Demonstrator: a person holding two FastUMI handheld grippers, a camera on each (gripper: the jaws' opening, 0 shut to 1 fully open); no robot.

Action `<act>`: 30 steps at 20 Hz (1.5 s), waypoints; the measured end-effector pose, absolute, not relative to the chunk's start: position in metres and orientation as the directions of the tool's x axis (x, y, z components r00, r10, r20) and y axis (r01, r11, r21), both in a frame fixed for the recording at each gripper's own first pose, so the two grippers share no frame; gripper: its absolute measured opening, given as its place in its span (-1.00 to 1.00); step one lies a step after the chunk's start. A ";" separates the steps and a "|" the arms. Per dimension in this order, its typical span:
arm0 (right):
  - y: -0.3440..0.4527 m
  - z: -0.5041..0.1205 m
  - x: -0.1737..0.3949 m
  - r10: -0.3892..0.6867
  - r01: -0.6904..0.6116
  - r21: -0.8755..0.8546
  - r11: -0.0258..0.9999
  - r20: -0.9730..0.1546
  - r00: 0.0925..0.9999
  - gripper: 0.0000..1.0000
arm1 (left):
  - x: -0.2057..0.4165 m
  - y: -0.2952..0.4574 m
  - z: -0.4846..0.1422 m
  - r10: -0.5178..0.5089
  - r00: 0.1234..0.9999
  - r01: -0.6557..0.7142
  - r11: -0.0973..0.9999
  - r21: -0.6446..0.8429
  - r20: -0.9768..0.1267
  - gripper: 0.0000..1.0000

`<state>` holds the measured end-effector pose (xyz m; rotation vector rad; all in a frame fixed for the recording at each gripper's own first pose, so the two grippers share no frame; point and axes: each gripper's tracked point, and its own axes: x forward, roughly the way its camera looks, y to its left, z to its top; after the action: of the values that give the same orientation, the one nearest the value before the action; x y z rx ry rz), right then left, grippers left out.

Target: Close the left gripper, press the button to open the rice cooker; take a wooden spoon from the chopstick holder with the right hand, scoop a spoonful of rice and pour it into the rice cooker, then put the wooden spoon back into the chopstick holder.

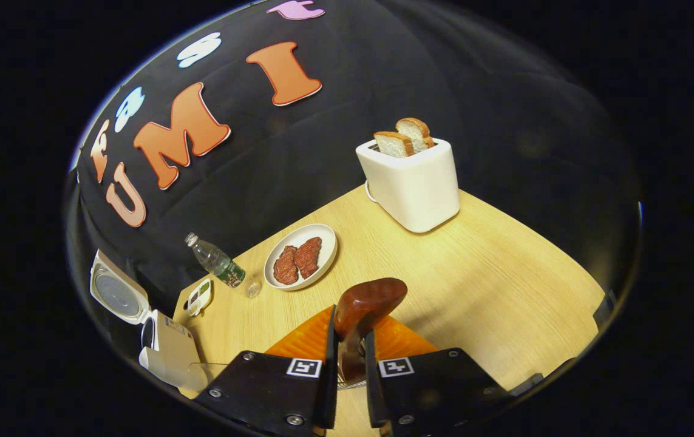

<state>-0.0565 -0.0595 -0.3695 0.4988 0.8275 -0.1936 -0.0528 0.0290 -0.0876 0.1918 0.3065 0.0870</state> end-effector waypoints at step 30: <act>0.112 -0.301 -0.110 -0.026 0.060 0.030 0.998 -0.651 0.758 -0.77 | 0.021 0.116 -0.137 0.064 0.971 -0.040 0.994 0.105 -0.229 0.97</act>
<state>-0.1100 0.1122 -0.3012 0.0503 0.7083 -0.0469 0.0206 0.1158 -0.1366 0.1001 0.2339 0.0526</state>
